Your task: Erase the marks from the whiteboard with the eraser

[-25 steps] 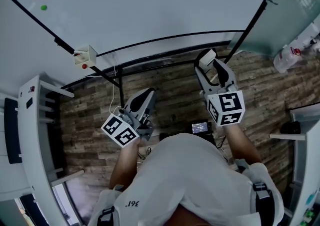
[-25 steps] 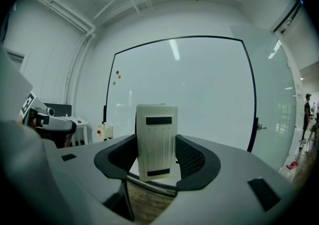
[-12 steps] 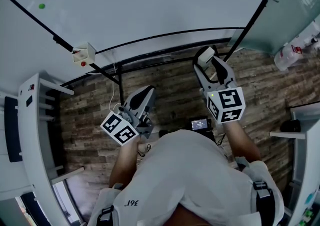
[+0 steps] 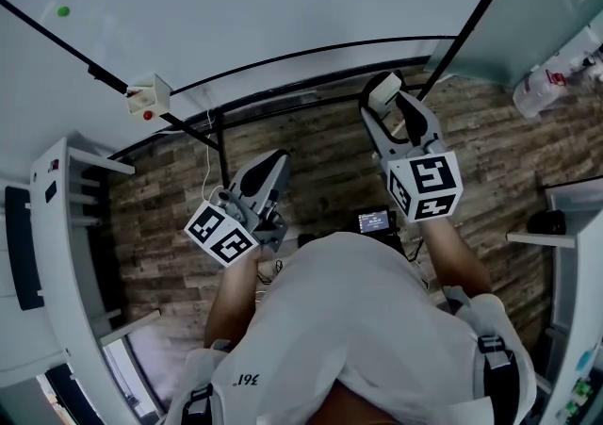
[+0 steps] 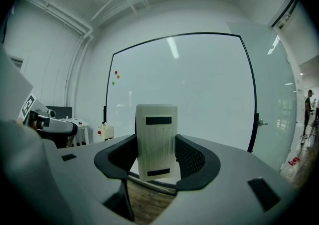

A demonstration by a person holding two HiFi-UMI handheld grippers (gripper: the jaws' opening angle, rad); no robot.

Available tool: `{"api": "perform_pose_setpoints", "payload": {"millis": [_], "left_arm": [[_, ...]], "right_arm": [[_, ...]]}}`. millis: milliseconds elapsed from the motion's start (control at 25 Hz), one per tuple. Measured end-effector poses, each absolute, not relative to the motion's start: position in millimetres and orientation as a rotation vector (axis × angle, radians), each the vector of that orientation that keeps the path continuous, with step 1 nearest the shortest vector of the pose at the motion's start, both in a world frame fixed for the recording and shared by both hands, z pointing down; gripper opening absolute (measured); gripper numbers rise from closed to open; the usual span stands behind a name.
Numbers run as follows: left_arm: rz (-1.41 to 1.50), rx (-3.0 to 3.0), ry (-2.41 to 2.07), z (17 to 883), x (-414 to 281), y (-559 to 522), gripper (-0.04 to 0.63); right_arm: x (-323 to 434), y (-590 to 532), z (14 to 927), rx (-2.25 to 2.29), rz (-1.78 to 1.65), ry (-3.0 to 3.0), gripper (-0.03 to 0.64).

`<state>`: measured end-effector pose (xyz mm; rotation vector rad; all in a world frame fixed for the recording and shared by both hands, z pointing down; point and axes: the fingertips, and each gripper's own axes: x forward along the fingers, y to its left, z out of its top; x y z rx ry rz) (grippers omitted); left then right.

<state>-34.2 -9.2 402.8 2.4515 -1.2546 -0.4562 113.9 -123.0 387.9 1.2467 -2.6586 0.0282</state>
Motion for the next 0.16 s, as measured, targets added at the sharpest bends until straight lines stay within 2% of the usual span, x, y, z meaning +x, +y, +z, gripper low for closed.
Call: {"api": "perform_pose_setpoints", "payload": {"millis": [160], "left_arm": [[-0.457,2.456,-1.252,402.3,-34.5,-13.2,0.008]], "right_arm": [[113.8,-126.7,387.8,1.251,0.024,-2.658,0.250]]}}
